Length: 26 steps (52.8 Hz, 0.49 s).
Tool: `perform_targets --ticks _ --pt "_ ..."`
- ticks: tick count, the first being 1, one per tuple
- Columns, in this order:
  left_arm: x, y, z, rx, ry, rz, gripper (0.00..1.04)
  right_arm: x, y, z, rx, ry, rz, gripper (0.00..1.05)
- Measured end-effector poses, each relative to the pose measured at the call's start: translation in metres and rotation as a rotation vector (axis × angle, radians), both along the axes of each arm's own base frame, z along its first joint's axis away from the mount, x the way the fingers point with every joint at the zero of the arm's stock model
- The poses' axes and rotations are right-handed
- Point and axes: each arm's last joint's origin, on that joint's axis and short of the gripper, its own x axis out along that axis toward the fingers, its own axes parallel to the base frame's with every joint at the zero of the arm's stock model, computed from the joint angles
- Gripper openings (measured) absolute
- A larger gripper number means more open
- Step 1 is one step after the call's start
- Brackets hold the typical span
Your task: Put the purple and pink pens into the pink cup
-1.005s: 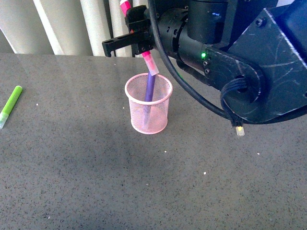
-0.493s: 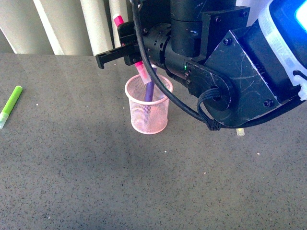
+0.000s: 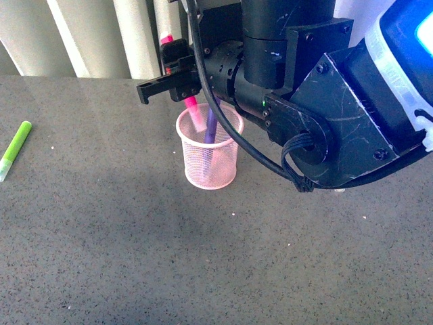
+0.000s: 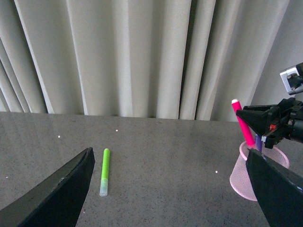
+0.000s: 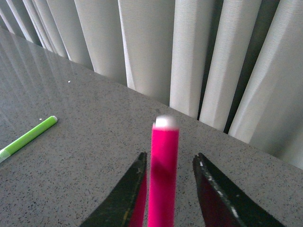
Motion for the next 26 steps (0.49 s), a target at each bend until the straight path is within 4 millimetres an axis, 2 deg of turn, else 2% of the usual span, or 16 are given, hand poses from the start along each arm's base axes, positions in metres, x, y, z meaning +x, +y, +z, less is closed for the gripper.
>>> perform_targets --ticks 13,18,21,26 --pt "0.000 0.000 0.000 0.000 0.000 0.000 0.98 -0.003 -0.001 -0.001 0.010 0.023 -0.007 0.72" --pt "0.000 0.000 0.000 0.000 0.000 0.000 0.98 -0.006 -0.004 0.008 0.021 0.019 -0.032 0.91" --pt "0.000 0.000 0.000 0.000 0.000 0.000 0.98 -0.007 -0.006 0.015 0.037 0.016 -0.044 0.99" --pt "0.000 0.000 0.000 0.000 0.000 0.000 0.98 -0.011 -0.013 0.032 0.065 0.006 -0.073 0.97"
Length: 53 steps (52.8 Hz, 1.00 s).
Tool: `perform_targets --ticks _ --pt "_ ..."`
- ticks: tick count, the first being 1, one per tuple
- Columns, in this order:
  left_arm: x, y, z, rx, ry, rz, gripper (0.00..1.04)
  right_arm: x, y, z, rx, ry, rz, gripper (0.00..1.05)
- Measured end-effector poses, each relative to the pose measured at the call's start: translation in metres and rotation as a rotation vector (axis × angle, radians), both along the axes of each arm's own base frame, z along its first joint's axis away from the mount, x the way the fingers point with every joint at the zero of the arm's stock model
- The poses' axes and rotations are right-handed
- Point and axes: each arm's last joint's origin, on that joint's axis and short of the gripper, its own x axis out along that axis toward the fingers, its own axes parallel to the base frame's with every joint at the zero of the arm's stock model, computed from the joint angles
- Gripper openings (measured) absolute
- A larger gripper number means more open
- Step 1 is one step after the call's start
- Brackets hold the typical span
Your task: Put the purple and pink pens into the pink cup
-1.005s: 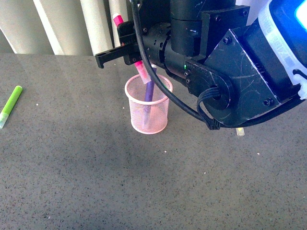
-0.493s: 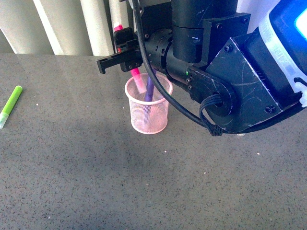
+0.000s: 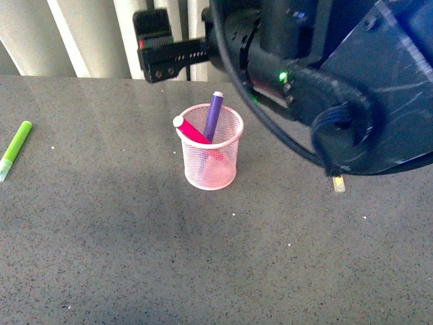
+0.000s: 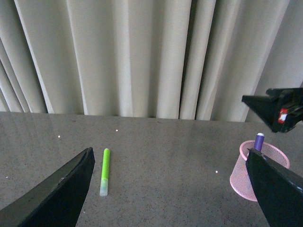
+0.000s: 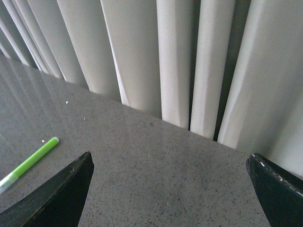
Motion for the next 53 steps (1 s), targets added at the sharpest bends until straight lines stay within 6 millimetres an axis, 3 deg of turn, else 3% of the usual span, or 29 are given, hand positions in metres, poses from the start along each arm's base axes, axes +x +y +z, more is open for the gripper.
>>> perform_targets --ticks 8,14,21,25,31,43,48,53 --pt "0.000 0.000 0.000 0.000 0.000 0.000 0.98 -0.008 -0.020 0.034 0.035 -0.013 -0.086 0.98" --pt "0.000 0.000 0.000 0.000 0.000 0.000 0.98 -0.024 -0.069 0.077 0.073 0.025 -0.362 0.98" --pt "0.000 0.000 0.000 0.000 0.000 0.000 0.98 -0.042 -0.107 0.099 0.078 0.060 -0.552 0.98" --pt "0.000 0.000 0.000 0.000 0.000 -0.002 0.98 -0.044 -0.114 0.108 0.105 0.042 -0.571 0.98" --pt "0.000 0.000 0.000 0.000 0.000 -0.002 0.98 -0.045 -0.111 0.104 0.099 0.054 -0.560 0.98" --pt "0.000 0.000 0.000 0.000 0.000 0.001 0.98 -0.081 -0.140 0.087 0.005 -0.112 -0.603 0.64" --pt "0.000 0.000 0.000 0.000 0.000 0.001 0.98 -0.111 -0.167 0.075 -0.023 -0.119 -0.625 0.39" --pt "0.000 0.000 0.000 0.000 0.000 -0.001 0.98 -0.133 -0.180 0.065 -0.036 -0.110 -0.623 0.18"
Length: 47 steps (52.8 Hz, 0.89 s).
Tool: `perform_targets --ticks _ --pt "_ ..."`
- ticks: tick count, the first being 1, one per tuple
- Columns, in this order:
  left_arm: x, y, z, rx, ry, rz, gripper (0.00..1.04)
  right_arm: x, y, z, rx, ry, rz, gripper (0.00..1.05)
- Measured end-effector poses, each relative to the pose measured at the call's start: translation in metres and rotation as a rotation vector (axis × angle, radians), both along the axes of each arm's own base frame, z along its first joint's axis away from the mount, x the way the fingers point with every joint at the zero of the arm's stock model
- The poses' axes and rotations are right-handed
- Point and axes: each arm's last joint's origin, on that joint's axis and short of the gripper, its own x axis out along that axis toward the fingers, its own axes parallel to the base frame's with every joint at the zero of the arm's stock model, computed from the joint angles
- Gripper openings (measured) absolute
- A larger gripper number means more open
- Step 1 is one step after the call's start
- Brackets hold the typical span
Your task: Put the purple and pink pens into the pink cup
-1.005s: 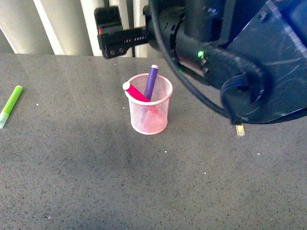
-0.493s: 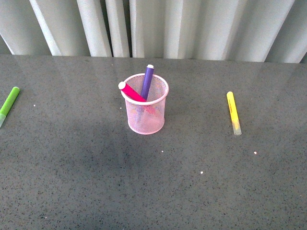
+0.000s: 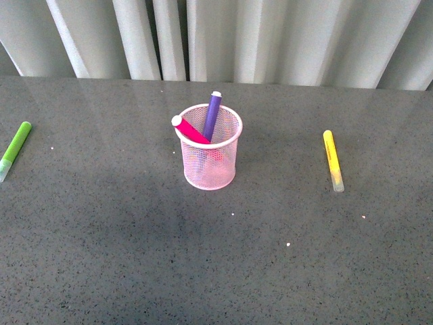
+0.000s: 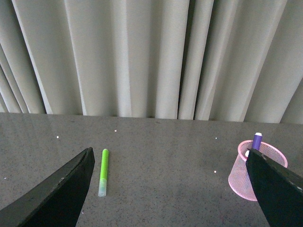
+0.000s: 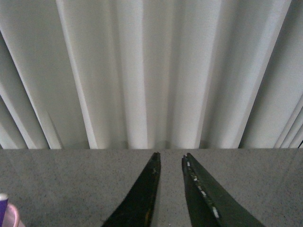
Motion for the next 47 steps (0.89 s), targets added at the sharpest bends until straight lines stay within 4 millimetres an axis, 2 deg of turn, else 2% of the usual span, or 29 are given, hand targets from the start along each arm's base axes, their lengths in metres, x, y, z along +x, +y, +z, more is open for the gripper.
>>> perform_targets --ticks 4,18,32,40,47 --pt "0.000 0.000 0.000 0.000 0.000 0.000 0.98 -0.013 -0.007 -0.004 -0.004 -0.003 0.003 0.03" --pt "0.000 0.000 0.000 0.000 0.000 0.000 0.98 -0.048 -0.024 -0.015 -0.002 -0.002 -0.001 0.03" --pt "0.000 0.000 0.000 0.000 0.000 0.000 0.98 -0.069 -0.036 -0.021 -0.002 0.000 0.021 0.03" --pt "0.000 0.000 0.000 0.000 0.000 0.000 0.98 -0.081 -0.041 -0.032 -0.001 0.003 -0.007 0.03" --pt "0.000 0.000 0.000 0.000 0.000 0.000 0.98 -0.088 -0.041 -0.029 -0.001 -0.008 -0.004 0.03"
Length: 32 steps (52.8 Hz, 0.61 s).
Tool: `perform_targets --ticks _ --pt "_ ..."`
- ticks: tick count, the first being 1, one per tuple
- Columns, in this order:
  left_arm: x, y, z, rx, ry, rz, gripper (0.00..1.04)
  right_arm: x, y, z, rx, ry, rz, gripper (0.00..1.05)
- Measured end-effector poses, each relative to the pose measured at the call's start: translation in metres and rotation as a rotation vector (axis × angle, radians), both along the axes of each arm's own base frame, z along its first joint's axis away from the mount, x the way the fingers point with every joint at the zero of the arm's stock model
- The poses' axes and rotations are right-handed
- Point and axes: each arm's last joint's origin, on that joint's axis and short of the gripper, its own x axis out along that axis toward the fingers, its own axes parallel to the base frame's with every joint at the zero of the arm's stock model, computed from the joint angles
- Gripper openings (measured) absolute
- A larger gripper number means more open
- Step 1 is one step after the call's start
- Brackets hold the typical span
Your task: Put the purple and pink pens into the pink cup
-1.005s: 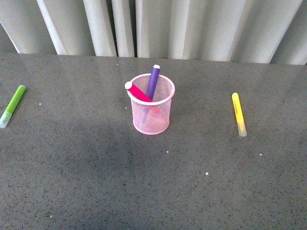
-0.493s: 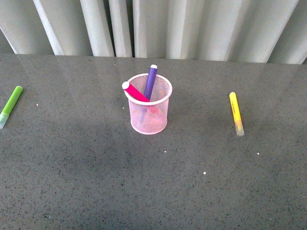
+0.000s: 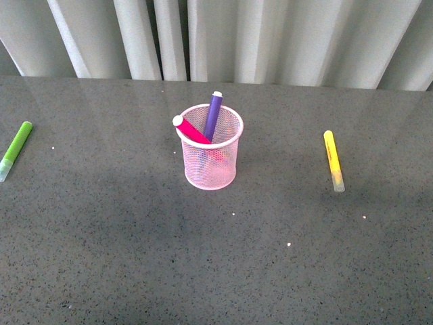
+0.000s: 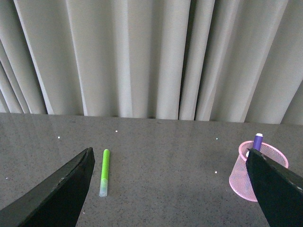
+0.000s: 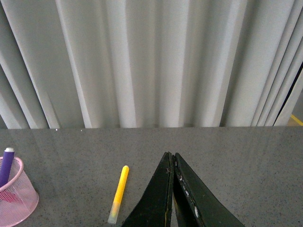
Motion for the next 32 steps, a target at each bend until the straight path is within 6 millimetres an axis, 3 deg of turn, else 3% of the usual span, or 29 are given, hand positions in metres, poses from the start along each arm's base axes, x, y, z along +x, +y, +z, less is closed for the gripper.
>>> perform_targets --ticks 32 --pt "0.000 0.000 0.000 0.000 0.000 0.000 0.98 -0.023 0.000 0.008 0.000 -0.026 0.000 0.03"
